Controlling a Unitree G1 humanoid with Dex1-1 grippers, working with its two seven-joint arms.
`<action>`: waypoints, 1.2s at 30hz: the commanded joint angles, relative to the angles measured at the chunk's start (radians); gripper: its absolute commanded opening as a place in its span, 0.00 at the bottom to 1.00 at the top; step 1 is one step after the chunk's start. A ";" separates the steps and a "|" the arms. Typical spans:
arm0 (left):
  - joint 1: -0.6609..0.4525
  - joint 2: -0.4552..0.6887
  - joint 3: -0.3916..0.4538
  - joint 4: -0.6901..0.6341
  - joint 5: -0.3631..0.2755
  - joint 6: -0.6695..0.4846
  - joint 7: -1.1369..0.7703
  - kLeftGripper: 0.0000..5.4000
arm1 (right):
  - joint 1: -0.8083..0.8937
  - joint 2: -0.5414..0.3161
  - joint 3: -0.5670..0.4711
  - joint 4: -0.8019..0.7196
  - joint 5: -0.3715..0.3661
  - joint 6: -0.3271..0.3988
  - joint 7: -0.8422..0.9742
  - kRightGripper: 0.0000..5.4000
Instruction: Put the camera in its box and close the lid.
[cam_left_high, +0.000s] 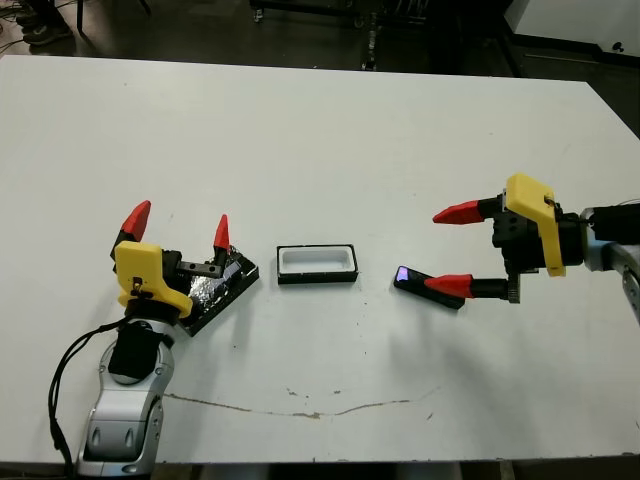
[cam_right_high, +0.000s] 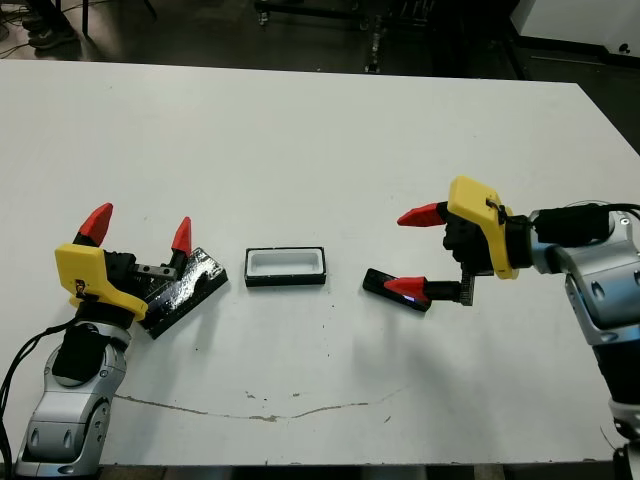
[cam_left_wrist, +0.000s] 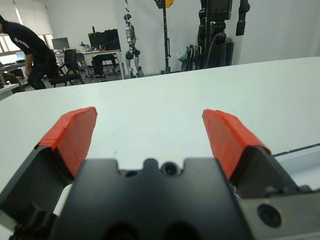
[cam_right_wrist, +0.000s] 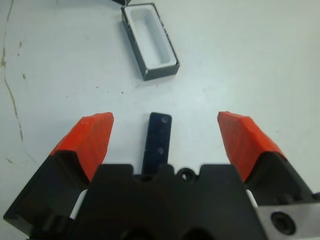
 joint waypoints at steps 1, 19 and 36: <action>0.009 0.003 0.000 0.007 -0.006 0.008 -0.002 1.00 | 0.029 -0.021 -0.001 -0.016 -0.011 -0.003 -0.017 1.00; 0.010 0.003 0.000 0.007 -0.008 0.008 -0.002 1.00 | 0.051 -0.019 0.016 0.019 -0.057 0.002 -0.045 1.00; 0.011 0.004 -0.002 0.004 -0.002 0.008 0.002 1.00 | 0.061 -0.014 0.059 0.032 -0.076 0.027 -0.046 1.00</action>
